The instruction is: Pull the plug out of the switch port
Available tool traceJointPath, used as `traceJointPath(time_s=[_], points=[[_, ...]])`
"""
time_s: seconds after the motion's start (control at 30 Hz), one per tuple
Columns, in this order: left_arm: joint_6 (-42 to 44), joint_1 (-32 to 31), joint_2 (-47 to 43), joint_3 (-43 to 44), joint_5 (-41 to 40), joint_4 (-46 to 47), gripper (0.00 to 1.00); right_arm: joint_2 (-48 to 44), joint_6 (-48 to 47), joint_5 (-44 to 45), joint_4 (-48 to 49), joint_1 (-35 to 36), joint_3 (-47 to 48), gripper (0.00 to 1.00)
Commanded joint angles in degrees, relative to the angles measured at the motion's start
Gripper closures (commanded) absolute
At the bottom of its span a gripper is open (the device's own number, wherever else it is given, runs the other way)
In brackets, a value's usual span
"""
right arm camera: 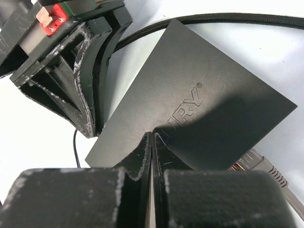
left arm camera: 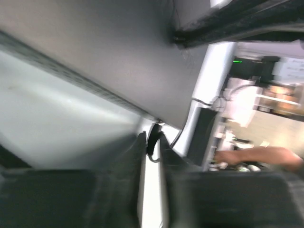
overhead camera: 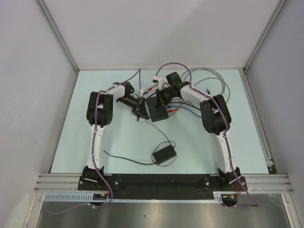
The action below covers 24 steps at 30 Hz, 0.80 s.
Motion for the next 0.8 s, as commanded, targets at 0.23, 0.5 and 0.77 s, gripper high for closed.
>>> traceJointPath(time_s=[0.23, 0.5, 0.77], points=[[9.2, 1.1, -19.8, -12.0, -24.3, 18.5, 0.37, 6.2, -3.1, 10.1, -7.2, -0.5, -2.9, 1.0], [20.8, -4.5, -32.4, -29.3, -30.5, 35.1, 0.37, 4.9, -2.1, 7.0, -7.7, -2.9, -2.2, 1.0], [20.2, -9.5, -30.3, -25.5, -32.0, 34.3, 0.4, 0.5, 0.2, 0.4, -7.5, -8.1, -3.8, 1.0]])
